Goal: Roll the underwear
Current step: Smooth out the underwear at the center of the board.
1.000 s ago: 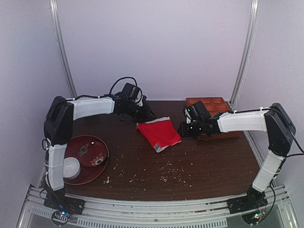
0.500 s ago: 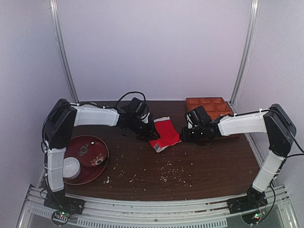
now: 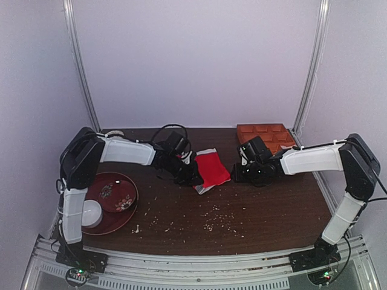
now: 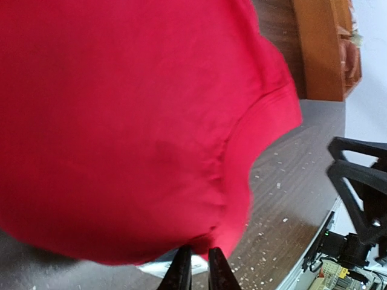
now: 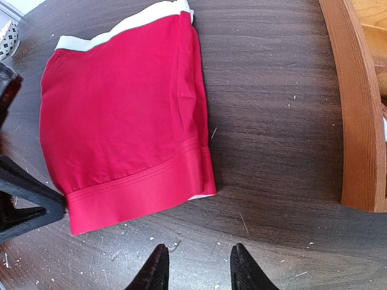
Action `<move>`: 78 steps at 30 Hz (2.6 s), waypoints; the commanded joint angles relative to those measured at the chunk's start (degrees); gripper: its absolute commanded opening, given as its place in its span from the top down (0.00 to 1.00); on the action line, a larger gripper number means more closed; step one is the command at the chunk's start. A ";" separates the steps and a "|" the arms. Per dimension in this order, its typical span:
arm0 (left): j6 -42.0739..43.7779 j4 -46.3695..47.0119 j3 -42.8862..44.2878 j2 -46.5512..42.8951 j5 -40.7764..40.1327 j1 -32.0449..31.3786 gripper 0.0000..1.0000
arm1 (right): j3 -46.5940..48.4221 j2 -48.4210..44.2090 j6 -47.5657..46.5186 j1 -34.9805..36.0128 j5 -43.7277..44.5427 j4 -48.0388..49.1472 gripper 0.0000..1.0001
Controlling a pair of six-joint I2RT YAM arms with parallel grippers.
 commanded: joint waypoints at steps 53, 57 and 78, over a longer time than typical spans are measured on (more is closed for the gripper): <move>2.89 -17.00 10.62 8.42 -8.75 -1.06 0.89 | 5.87 10.94 5.99 -2.31 -1.74 -0.75 1.00; 2.66 -17.54 9.65 8.20 -8.97 -1.03 0.87 | 3.96 9.51 6.36 -2.31 -1.19 -1.32 1.00; 2.54 -16.90 9.54 6.56 -8.66 -1.00 0.85 | 4.66 12.82 11.41 -3.26 -9.55 7.95 0.60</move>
